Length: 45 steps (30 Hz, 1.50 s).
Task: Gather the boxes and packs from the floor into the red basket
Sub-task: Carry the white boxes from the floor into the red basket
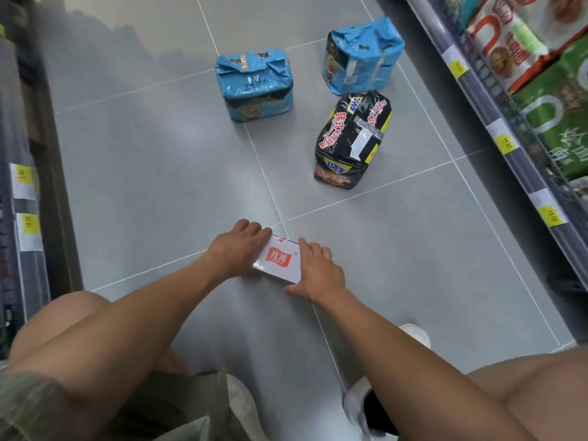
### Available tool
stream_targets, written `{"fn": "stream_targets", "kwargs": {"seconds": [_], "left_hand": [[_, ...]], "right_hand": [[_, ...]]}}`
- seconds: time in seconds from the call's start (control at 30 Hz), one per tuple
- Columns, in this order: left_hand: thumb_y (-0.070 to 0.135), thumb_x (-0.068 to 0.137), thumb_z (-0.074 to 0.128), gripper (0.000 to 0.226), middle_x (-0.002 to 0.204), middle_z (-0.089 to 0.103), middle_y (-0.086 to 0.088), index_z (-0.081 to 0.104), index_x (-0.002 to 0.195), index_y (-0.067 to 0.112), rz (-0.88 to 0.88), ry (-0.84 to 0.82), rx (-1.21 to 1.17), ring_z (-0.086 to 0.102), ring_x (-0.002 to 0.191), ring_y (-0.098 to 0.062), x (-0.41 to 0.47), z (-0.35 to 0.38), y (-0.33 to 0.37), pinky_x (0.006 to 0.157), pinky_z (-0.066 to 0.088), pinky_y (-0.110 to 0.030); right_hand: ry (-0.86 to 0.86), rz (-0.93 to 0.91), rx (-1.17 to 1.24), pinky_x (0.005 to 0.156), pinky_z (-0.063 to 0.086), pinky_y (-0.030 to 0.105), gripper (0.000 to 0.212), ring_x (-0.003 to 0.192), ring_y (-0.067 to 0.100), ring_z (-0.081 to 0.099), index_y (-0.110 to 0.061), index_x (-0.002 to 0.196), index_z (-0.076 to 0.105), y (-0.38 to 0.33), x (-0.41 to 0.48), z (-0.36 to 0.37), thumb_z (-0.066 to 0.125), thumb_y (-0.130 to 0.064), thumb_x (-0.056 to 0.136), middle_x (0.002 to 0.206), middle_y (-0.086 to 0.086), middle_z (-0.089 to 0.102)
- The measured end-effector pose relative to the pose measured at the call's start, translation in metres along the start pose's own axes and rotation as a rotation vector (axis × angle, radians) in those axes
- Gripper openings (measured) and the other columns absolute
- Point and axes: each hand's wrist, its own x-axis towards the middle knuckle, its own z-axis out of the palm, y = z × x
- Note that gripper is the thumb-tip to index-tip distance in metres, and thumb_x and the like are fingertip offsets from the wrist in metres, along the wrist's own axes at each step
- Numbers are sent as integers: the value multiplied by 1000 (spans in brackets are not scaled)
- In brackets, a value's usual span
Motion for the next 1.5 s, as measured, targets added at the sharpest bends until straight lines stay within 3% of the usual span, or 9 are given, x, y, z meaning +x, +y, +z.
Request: {"fn": "stream_targets", "kwargs": {"seconds": [0.33, 0.57, 0.97, 1.2, 1.5], "left_hand": [[49, 77, 80, 88, 138, 48, 0, 33, 147, 25, -95, 52, -121, 39, 129, -25, -94, -113, 43, 73, 60, -42], [53, 77, 77, 86, 134, 49, 0, 33, 146, 27, -147, 121, -175, 42, 125, -24, -202, -262, 65, 71, 59, -42], [57, 74, 77, 93, 136, 48, 0, 30, 149, 28, -127, 206, -161, 42, 125, -24, -369, -519, 104, 78, 59, -42], [61, 74, 75, 91, 136, 48, 0, 30, 146, 29, -107, 247, -103, 43, 125, -24, -377, -596, 135, 82, 55, -40], [64, 74, 74, 93, 140, 46, 1, 30, 149, 30, -45, 312, -76, 42, 125, -23, -331, -646, 207, 87, 52, -40]], "right_hand": [[25, -107, -167, 83, 55, 43, 114, 134, 27, 39, -24, 159, 14, -4, -81, -118, 82, -55, 74, 150, 4, 40], [81, -195, -299, 82, 56, 42, 122, 134, 26, 39, -23, 160, 13, -39, -190, -263, 77, -72, 69, 150, 1, 40], [158, -319, -323, 87, 57, 46, 114, 132, 26, 42, -24, 160, 17, -87, -374, -509, 80, -62, 73, 148, 1, 42], [198, -324, -251, 89, 57, 48, 109, 137, 26, 38, -27, 157, 21, -67, -407, -580, 82, -59, 73, 152, 0, 41], [278, -297, -247, 88, 54, 44, 110, 136, 25, 40, -29, 158, 20, 19, -423, -637, 82, -59, 73, 150, 0, 43]]}}
